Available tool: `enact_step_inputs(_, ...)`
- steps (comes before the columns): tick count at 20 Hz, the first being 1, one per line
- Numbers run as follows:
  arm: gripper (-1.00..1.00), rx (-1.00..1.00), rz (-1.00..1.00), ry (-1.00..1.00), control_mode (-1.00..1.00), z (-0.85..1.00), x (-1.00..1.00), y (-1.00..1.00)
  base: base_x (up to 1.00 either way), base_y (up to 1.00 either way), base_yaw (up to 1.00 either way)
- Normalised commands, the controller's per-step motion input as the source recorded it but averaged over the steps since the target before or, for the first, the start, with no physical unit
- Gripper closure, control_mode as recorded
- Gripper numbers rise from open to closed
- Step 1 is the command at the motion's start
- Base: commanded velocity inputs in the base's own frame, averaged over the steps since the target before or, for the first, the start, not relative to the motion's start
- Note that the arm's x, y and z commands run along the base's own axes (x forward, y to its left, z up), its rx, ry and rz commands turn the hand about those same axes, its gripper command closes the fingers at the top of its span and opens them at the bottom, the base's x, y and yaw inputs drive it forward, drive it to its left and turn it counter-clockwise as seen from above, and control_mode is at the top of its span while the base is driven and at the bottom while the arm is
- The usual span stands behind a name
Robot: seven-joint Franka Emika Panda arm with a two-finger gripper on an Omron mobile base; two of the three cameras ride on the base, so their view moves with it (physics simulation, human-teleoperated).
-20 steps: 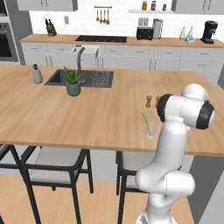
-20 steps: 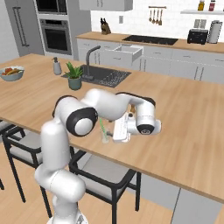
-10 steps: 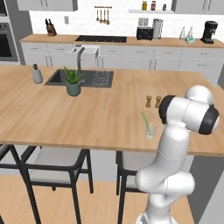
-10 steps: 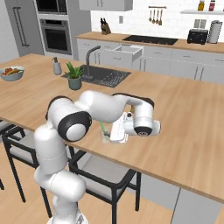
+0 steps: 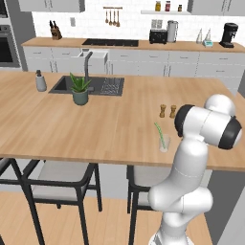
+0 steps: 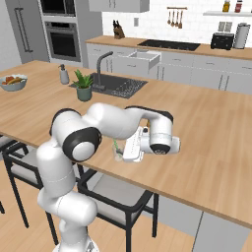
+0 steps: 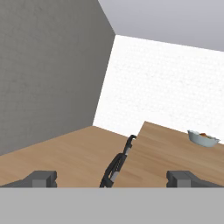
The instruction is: Take a straw from the drawer in front and place it inside the glass cup on the dining counter.
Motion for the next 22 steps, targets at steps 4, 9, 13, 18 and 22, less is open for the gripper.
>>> enact_step_inputs(4, -1.0, 0.0, -0.01, 0.0, -1.0, 0.0, -0.1, 0.0, 0.0, 0.0, 0.0)
enact_step_inputs(9, -1.0, 0.0, -0.01, 0.0, -1.0, 0.0, -0.13, 0.0, 0.0, 0.0, 0.0)
enact_step_inputs(13, -1.0, 0.0, -0.01, 0.0, -1.0, 0.0, -0.15, 0.0, 0.0, 0.0, 0.0)
enact_step_inputs(18, -1.0, 0.0, -0.01, 0.0, -1.0, 0.0, -0.15, 0.0, 0.0, 0.0, 0.0)
enact_step_inputs(22, -1.0, 0.0, 0.0, 0.0, -1.0, 0.0, -0.12, 0.0, 0.0, 0.0, 0.0)
